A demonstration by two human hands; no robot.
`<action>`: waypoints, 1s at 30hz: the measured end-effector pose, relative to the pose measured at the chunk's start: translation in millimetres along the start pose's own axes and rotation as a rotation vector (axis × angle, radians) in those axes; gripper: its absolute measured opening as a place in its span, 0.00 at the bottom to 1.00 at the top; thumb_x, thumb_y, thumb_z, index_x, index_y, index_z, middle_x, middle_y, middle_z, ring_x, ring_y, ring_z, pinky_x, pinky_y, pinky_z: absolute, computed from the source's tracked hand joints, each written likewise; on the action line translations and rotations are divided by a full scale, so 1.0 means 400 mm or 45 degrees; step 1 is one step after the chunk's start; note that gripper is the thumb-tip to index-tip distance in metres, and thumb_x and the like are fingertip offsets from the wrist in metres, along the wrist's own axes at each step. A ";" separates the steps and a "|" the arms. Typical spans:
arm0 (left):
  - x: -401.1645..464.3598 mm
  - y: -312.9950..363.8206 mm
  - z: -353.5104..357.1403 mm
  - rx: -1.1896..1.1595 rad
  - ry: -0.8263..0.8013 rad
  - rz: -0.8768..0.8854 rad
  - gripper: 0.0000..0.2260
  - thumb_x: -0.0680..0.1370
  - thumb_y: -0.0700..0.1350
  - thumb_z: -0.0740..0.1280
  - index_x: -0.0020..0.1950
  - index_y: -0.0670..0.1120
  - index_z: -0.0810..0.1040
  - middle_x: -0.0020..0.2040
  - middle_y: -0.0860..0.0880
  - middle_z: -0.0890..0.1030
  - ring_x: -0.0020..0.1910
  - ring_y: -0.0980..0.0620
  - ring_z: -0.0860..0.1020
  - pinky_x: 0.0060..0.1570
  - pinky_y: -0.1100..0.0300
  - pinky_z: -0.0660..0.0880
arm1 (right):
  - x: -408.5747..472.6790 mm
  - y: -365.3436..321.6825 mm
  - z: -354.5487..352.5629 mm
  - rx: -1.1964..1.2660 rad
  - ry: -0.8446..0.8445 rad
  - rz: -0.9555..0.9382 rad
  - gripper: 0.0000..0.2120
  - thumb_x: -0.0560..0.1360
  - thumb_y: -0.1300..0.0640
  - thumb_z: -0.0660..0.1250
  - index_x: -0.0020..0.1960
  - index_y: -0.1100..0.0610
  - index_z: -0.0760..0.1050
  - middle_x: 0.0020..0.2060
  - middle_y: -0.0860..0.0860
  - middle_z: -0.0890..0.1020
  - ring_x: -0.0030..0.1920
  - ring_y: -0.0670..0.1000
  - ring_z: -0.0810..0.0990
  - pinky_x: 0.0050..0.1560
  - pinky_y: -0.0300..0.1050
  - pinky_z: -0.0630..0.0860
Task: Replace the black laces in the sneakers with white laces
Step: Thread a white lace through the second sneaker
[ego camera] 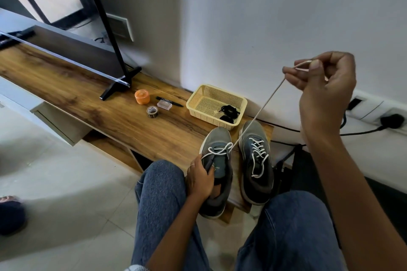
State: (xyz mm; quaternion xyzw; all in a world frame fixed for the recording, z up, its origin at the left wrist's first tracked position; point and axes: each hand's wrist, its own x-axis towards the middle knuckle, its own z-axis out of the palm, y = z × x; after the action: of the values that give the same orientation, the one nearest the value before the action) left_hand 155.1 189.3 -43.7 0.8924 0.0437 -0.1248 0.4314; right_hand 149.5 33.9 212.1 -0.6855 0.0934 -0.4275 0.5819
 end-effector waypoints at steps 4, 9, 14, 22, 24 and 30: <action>0.001 -0.001 0.001 -0.009 -0.007 0.000 0.23 0.79 0.49 0.65 0.72 0.47 0.66 0.66 0.43 0.73 0.65 0.44 0.71 0.63 0.49 0.69 | 0.010 -0.028 -0.007 0.038 0.034 -0.070 0.09 0.80 0.64 0.52 0.46 0.52 0.65 0.44 0.58 0.78 0.42 0.53 0.85 0.44 0.43 0.80; -0.004 0.000 0.002 -0.037 0.010 0.022 0.23 0.78 0.49 0.66 0.72 0.47 0.66 0.67 0.44 0.72 0.66 0.45 0.70 0.64 0.51 0.69 | 0.012 -0.036 -0.013 0.038 -0.015 -0.054 0.08 0.80 0.64 0.53 0.47 0.52 0.65 0.44 0.56 0.79 0.41 0.53 0.84 0.42 0.43 0.80; -0.011 0.006 -0.004 -0.051 0.140 0.119 0.20 0.75 0.45 0.69 0.66 0.47 0.72 0.62 0.46 0.74 0.61 0.47 0.72 0.60 0.54 0.70 | -0.005 -0.012 -0.015 0.046 -0.100 0.244 0.09 0.79 0.64 0.55 0.46 0.52 0.67 0.46 0.53 0.83 0.34 0.51 0.83 0.33 0.41 0.77; -0.019 0.014 -0.006 -0.030 0.276 0.184 0.12 0.72 0.43 0.71 0.55 0.45 0.78 0.52 0.47 0.78 0.53 0.48 0.74 0.49 0.60 0.67 | -0.083 0.091 -0.014 -0.003 -0.282 0.886 0.04 0.79 0.63 0.59 0.46 0.60 0.70 0.41 0.56 0.84 0.27 0.47 0.77 0.27 0.37 0.74; -0.020 0.017 -0.007 -0.017 0.316 0.199 0.11 0.72 0.44 0.72 0.54 0.46 0.79 0.51 0.47 0.79 0.52 0.48 0.74 0.47 0.59 0.68 | -0.112 0.134 -0.010 -0.185 -0.440 0.921 0.04 0.79 0.63 0.60 0.46 0.60 0.73 0.36 0.54 0.82 0.27 0.45 0.75 0.27 0.36 0.71; -0.020 0.025 -0.012 -0.063 0.326 0.208 0.09 0.74 0.45 0.71 0.53 0.46 0.82 0.48 0.49 0.82 0.50 0.49 0.77 0.48 0.55 0.76 | -0.207 0.276 0.007 -0.578 -0.837 0.807 0.06 0.77 0.63 0.65 0.42 0.58 0.78 0.31 0.49 0.80 0.26 0.42 0.74 0.27 0.33 0.71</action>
State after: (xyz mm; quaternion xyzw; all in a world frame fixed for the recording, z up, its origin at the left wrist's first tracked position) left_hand 150.2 187.1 -31.0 0.8908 0.0287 0.0268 0.4528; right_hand 141.2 53.8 75.7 -0.8310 0.1991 0.0393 0.5179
